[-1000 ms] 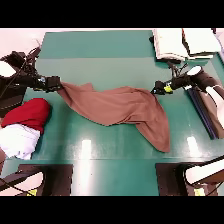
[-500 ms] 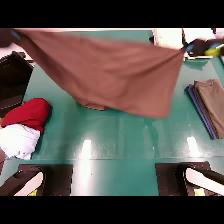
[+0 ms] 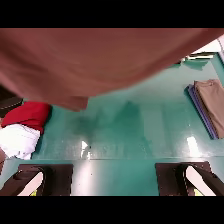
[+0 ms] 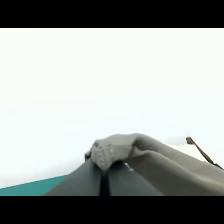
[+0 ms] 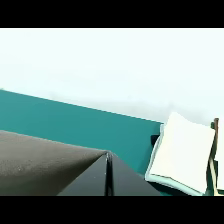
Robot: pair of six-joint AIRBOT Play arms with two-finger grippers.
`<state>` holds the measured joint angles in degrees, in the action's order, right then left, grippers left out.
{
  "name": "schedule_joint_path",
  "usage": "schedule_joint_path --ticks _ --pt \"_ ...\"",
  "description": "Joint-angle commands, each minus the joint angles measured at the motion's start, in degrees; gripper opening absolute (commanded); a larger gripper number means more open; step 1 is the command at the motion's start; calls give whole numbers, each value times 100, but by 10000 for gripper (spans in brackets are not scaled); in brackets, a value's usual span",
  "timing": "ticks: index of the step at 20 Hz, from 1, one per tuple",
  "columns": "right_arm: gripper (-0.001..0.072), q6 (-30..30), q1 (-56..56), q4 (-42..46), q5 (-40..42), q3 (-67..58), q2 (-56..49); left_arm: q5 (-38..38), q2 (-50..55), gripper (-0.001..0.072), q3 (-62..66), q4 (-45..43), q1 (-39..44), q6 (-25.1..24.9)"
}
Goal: Fold the shirts.
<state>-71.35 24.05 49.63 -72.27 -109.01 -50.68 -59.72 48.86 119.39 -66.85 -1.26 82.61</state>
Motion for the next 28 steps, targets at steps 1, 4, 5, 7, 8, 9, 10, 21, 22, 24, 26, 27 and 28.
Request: schedule_joint_path --ticks 1,4,5,7,8,9,10,21,22,24,26,27,28 --pt "10 -334 256 4 -385 -289 -129 20 330 22 -109 -2 -2 9" --pt "11 -494 175 13 -855 -177 -791 -306 999 23 -796 160 -2 4" --pt "10 -520 46 96 -874 13 -1027 -444 1309 23 -992 216 -2 2" --pt "10 -691 -452 857 -872 619 -1543 -654 2052 23 -1342 280 39 -15" --pt "10 -782 -719 1353 -859 951 -1803 -739 2470 24 -1482 284 46 -15" --pt "10 -887 -977 1803 -811 1268 -2083 -813 2861 24 -1582 345 44 -15" --pt "10 -964 -1200 2118 -682 1558 -2404 -850 3287 24 -1652 343 46 -15" --pt "407 -1180 -1679 2190 -765 1054 -3659 -1980 3917 604 -1895 -125 -702 140" --pt "407 -1139 -1683 2190 -763 1311 -3434 -1991 3650 604 -2247 -424 -769 162" --pt "407 -1058 -1725 2190 -723 1947 -2944 -1843 2979 605 -3362 -935 -796 286" --pt "407 -1040 -1810 2192 -555 2594 -2487 -1617 2262 605 -4784 -909 -796 286" --pt "407 -1040 -1856 2190 -422 2896 -2284 -1519 1930 606 -5512 -846 -791 289" --pt "407 -1040 -1878 2190 -284 3141 -2120 -1414 1668 606 -6126 -765 -791 291"
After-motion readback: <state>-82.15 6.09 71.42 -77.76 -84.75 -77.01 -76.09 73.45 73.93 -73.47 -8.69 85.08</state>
